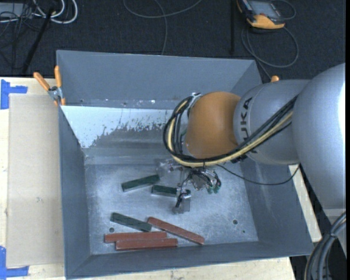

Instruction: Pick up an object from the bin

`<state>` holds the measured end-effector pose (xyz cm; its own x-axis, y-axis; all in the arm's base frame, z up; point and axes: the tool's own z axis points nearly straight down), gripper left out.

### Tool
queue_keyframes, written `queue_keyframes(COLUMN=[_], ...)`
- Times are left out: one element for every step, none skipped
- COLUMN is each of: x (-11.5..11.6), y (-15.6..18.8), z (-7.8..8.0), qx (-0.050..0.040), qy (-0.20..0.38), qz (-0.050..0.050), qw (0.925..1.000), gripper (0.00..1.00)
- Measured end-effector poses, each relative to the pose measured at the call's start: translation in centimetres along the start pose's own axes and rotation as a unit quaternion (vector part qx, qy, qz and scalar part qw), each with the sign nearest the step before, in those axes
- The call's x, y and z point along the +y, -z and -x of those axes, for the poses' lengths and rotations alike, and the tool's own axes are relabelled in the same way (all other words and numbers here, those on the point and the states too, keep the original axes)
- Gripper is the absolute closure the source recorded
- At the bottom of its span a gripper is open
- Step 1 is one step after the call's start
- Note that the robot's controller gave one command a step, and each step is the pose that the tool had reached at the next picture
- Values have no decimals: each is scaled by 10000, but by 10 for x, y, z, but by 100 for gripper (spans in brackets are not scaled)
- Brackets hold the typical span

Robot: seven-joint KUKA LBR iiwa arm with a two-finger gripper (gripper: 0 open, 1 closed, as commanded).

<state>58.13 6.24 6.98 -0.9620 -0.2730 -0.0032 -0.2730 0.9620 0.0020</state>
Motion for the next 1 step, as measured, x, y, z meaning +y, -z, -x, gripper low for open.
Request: queue_keyframes(x=[17], y=[0], z=[30], qx=[-3], qy=[255], qz=[-4], qw=[9997], gripper=[0])
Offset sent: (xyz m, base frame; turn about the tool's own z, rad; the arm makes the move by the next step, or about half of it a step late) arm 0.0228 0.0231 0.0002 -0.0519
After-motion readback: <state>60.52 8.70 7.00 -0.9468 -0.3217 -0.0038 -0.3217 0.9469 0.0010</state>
